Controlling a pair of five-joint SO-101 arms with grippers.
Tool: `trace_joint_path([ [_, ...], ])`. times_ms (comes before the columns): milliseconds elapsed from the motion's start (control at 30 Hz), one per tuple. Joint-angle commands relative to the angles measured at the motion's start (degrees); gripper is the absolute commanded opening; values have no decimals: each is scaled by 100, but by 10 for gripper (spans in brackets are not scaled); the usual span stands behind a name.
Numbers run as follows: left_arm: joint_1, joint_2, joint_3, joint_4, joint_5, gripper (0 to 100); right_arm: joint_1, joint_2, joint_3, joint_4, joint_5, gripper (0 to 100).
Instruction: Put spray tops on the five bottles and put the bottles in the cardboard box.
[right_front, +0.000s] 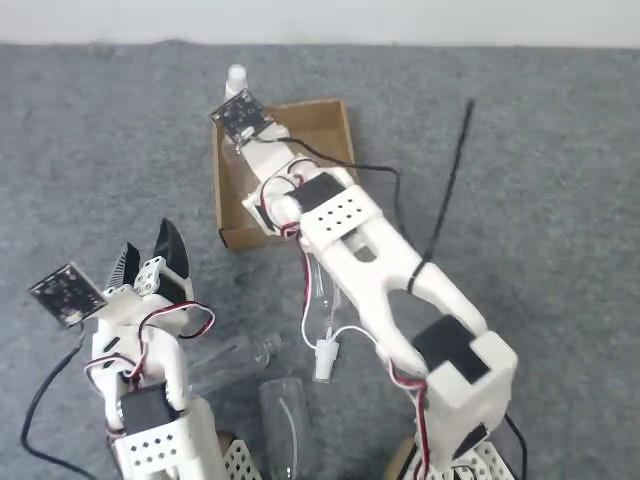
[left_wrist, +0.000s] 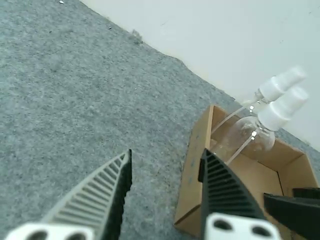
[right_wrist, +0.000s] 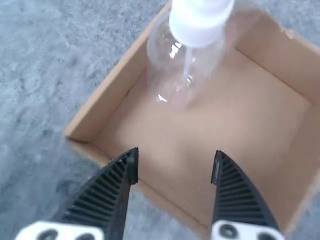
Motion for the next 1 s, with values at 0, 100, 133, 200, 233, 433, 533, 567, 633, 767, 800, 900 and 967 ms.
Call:
trace_joint_path([
  [0, -18, -105, -48, -167, -53, 206, 189, -796, -149, 374, 0, 185],
  [100, -18, -105, -48, -176, -53, 206, 215, -998, -149, 541, -18, 184],
  [133, -18, -105, -48, -176, -53, 206, 215, -1077, -149, 629, -18, 184],
  [200, -18, -105, -48, -176, -53, 206, 198, -1235, -158, 822, -9, 184],
  [233, -18, -105, -48, -176, -53, 206, 198, -1332, -158, 901, 9, 184],
  [433, -18, -105, -48, -167, -53, 206, 224, -1560, -149, 1209, -18, 184],
  [533, -18, -105, -48, -167, -53, 206, 180, -1657, -149, 1675, -18, 184],
  [567, -18, -105, -48, -167, -53, 206, 171, -1719, -149, 1842, -26, 184],
  [633, -18, -105, -48, -167, -53, 206, 154, -1851, -149, 2167, -26, 184],
  [767, -18, -105, -48, -167, -53, 206, 136, -2158, -149, 2782, -26, 187],
  [800, -18, -105, -48, -167, -53, 206, 127, -2220, -149, 2923, -35, 188],
  [900, -18, -105, -48, -167, -53, 206, 75, -2290, -149, 3240, -35, 188],
  [967, -18, -105, -48, -167, -53, 206, 48, -2290, -141, 3398, -35, 188],
])
